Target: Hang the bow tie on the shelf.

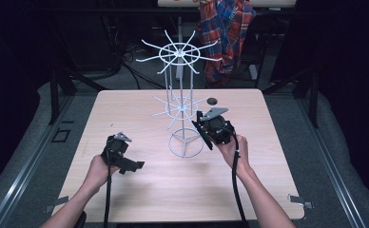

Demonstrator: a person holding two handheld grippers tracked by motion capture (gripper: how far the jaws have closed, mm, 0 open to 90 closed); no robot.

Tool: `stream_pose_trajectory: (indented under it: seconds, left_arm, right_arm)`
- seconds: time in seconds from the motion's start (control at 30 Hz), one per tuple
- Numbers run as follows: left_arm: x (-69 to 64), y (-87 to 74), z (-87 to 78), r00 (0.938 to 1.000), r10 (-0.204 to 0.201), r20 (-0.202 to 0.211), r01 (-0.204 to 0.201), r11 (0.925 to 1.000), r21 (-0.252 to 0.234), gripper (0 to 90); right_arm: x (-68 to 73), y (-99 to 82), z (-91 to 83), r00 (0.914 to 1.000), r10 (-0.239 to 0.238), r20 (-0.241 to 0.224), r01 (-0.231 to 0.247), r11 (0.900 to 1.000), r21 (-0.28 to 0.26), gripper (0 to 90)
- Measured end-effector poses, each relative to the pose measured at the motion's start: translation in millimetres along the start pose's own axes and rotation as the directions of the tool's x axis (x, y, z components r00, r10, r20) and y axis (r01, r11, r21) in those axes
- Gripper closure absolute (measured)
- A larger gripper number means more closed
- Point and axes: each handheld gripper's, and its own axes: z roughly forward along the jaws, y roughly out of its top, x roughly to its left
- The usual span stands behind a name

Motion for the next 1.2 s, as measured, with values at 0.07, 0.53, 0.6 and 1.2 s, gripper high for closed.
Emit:
stream_pose_trajectory:
  seconds: [0.07, 0.53, 0.6, 1.2]
  left_arm:
    - [-0.2, -0.4, -0.2, 1.0, -0.004, -0.006, 0.004, 1.0, -0.004, 1.5]
    - [0.3, -0.9, -0.9, 1.0, -0.007, -0.002, 0.007, 1.0, -0.002, 1.7]
    - [0.7, -1.0, -1.1, 1.0, -0.007, -0.002, 0.007, 1.0, -0.002, 1.7]
    - [0.9, -1.3, -1.9, 1.0, -0.007, -0.001, 0.007, 1.0, -0.005, 1.7]
  right_arm:
    - [-0.5, -0.3, 0.5, 1.0, 0.001, 0.0, -0.001, 1.0, 0.004, 86.3]
    - [0.3, 0.7, 0.4, 0.9995, 0.013, -0.029, -0.013, 0.9999, -0.008, 81.3]
    - [-0.7, 0.6, -0.2, 0.9993, 0.016, -0.035, -0.017, 0.9998, -0.007, 81.0]
    - [-2.6, 1.3, -15.2, 0.9962, 0.044, -0.075, -0.043, 0.9989, 0.017, 61.3]
